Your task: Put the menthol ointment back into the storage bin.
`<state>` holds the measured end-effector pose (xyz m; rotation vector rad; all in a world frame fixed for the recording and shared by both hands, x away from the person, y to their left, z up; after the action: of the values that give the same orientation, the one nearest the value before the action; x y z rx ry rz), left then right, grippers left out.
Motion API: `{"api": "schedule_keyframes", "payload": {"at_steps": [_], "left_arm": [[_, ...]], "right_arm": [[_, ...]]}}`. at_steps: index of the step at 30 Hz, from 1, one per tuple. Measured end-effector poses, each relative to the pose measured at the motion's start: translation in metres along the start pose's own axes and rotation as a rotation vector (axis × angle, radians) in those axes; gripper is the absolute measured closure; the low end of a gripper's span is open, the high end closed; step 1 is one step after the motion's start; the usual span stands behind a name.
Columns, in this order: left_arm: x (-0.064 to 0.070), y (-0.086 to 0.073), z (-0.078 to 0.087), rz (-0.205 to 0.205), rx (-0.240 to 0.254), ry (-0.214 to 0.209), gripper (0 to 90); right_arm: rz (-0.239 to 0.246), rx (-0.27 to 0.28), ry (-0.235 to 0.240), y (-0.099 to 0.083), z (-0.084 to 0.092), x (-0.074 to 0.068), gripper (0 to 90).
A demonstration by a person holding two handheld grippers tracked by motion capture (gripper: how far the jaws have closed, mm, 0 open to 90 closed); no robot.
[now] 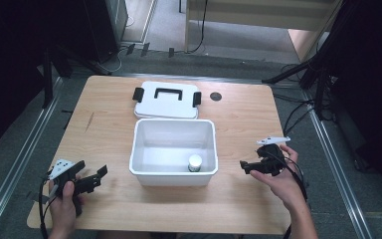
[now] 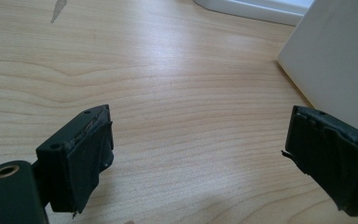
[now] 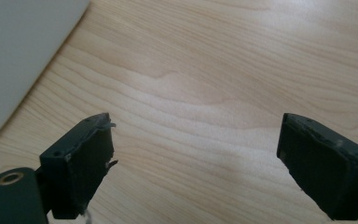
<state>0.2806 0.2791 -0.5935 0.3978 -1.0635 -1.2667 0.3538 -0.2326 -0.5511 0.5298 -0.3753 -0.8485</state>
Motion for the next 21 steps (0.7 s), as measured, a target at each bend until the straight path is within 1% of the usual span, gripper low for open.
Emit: {"api": "schedule_keyframes", "payload": {"at_steps": [2, 3, 4, 5, 6, 7, 8, 12, 13, 14, 15, 16, 17, 18, 21], "left_arm": [[0.0, 0.0, 0.0, 0.0, 0.0, 0.0, 8.4], [0.0, 0.0, 0.0, 0.001, -0.001, 0.001, 8.4], [0.0, 0.0, 0.0, 0.0, -0.001, 0.0, 8.4], [0.0, 0.0, 0.0, 0.0, -0.001, 0.001, 8.4], [0.0, 0.0, 0.0, 0.0, -0.001, 0.001, 8.4], [0.0, 0.0, 0.0, 0.001, -0.001, 0.001, 8.4], [0.0, 0.0, 0.0, 0.001, -0.001, 0.001, 8.4], [0.0, 0.0, 0.0, 0.001, -0.001, 0.0, 8.4], [0.0, 0.0, 0.0, 0.001, -0.001, 0.0, 8.4], [0.0, 0.0, 0.0, 0.001, 0.001, 0.0, 8.4], [0.0, 0.0, 0.0, 0.001, 0.001, 0.0, 8.4], [0.0, 0.0, 0.0, 0.001, -0.001, 0.001, 8.4], [0.0, 0.0, 0.0, 0.001, 0.0, 0.001, 8.4], [0.0, 0.0, 0.0, 0.001, 0.0, 0.001, 8.4], [0.0, 0.0, 0.0, 0.001, 0.0, 0.002, 8.4]], "right_arm": [[-0.006, 0.016, -0.003, -0.008, -0.002, 0.001, 10.4], [-0.015, 0.034, -0.008, -0.015, -0.003, 0.003, 10.0], [-0.015, 0.034, -0.008, -0.015, -0.003, 0.003, 10.0], [-0.022, 0.042, -0.01, -0.019, -0.004, 0.004, 10.0], [-0.035, 0.057, -0.018, -0.027, -0.006, 0.006, 10.0], [-0.044, 0.062, -0.021, -0.031, -0.006, 0.008, 10.0], [-0.044, 0.062, -0.021, -0.031, -0.006, 0.008, 10.0], [-0.082, 0.083, -0.029, -0.048, -0.009, 0.012, 10.0], [-0.091, 0.097, -0.035, -0.052, -0.009, 0.014, 10.2], [-0.097, 0.12, -0.026, -0.055, -0.007, 0.014, 10.2], [-0.111, 0.179, -0.015, -0.06, -0.004, 0.015, 10.2], [-0.111, 0.179, -0.015, -0.06, -0.004, 0.015, 10.2], [-0.125, 0.21, -0.011, -0.065, -0.002, 0.016, 10.3], [-0.125, 0.21, -0.011, -0.065, -0.002, 0.016, 10.3], [-0.149, 0.25, -0.033, -0.075, 0.001, 0.021, 12.9]]}}
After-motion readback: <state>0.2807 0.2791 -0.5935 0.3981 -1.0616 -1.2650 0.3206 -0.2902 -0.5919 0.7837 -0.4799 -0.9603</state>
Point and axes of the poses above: each handheld gripper's, and its own axes: z roughly backward along the jaws, y roughly out of its top, x roughly to its right, the point moved 8 cm from there along -z, roughly forward along the jaws, and after that the axes turned 12 degrees about z, right-handed, at the moved point
